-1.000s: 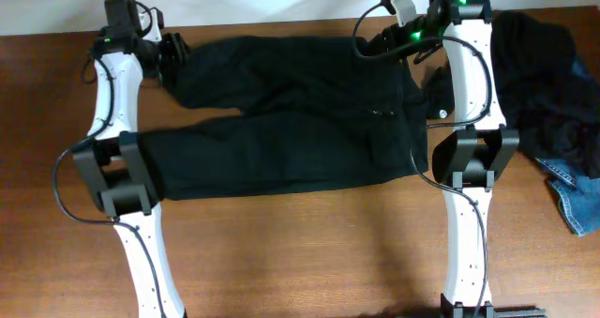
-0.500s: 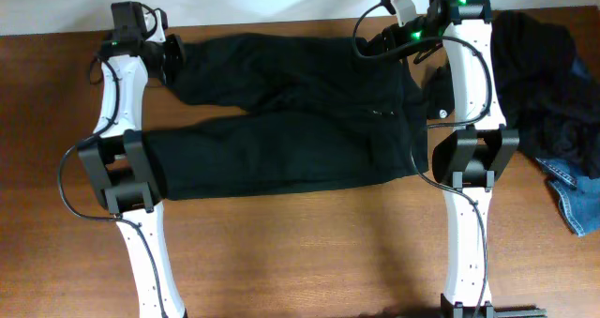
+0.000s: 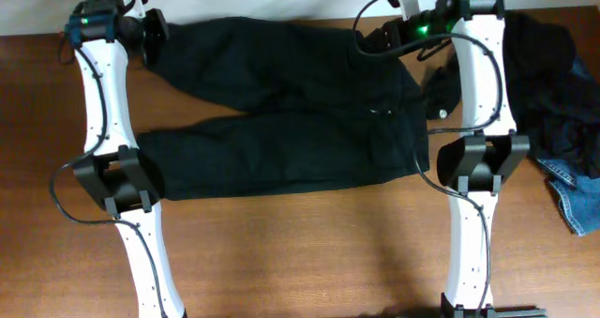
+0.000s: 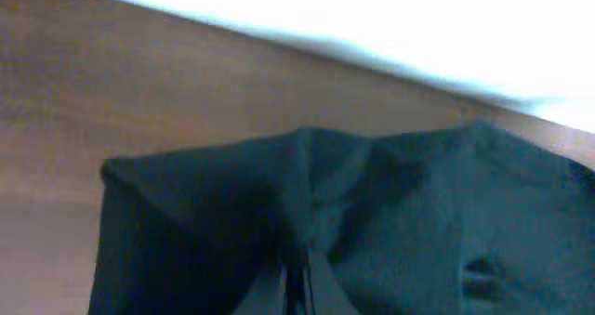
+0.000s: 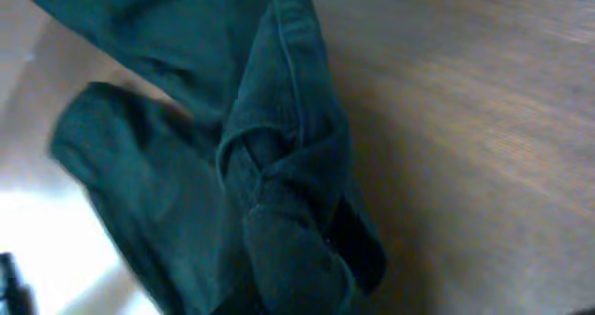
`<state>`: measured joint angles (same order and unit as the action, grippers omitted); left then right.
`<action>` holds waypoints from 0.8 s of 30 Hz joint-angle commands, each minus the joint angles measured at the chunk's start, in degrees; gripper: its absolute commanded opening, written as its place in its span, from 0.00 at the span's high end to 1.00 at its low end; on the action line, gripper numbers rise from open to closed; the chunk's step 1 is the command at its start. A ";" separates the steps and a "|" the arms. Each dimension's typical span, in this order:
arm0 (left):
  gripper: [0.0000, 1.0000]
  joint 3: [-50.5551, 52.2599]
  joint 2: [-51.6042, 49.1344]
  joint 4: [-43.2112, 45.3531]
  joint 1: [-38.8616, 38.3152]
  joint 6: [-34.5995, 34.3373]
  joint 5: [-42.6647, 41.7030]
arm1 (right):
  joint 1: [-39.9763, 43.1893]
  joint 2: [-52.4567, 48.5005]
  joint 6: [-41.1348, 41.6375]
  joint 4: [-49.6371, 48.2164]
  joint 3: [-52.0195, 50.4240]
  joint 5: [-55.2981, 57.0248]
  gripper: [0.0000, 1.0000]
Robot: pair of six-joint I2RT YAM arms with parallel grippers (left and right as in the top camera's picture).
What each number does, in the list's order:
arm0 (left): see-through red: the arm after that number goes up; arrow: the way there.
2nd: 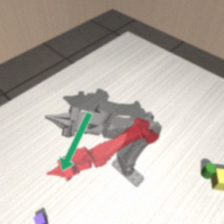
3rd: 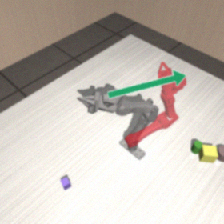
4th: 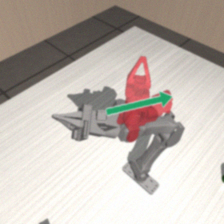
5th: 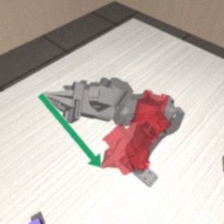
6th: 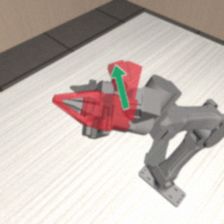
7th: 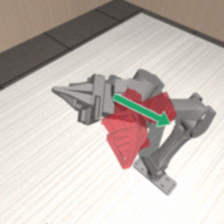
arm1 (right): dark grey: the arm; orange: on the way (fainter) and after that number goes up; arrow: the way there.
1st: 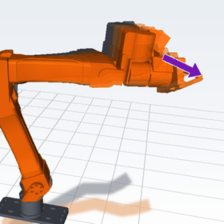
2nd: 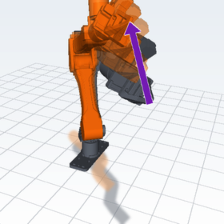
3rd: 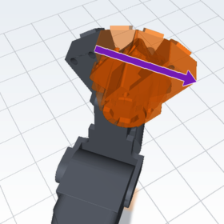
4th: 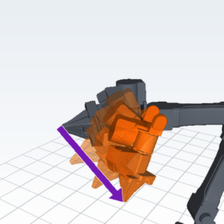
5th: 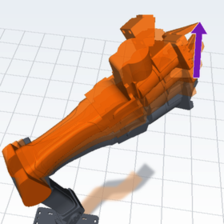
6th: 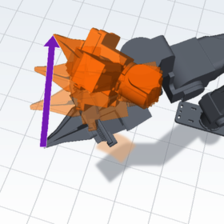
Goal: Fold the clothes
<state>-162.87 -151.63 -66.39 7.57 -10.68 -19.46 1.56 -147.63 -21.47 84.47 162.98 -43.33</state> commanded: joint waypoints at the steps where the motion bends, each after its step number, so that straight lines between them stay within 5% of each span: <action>1: 1.00 -4.50 0.26 -6.82 0.48 2.58 -0.24 | 0.00 4.17 -0.81 3.69 1.36 -5.57 0.96; 13: 1.00 -9.86 0.26 -27.32 3.39 14.47 -0.24 | 0.07 4.20 -3.48 12.87 1.18 -6.99 0.96; 21: 0.99 -9.92 0.26 -19.87 5.01 23.87 -1.29 | 0.00 4.20 -25.44 12.33 1.18 -5.18 0.96; 24: 0.99 -9.94 0.26 -16.68 3.80 27.89 -1.27 | -0.04 4.20 -26.73 9.86 1.18 -2.69 0.96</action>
<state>-171.28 -151.63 -84.84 12.49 10.33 -19.94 1.56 -145.99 -40.69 96.05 163.19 -47.46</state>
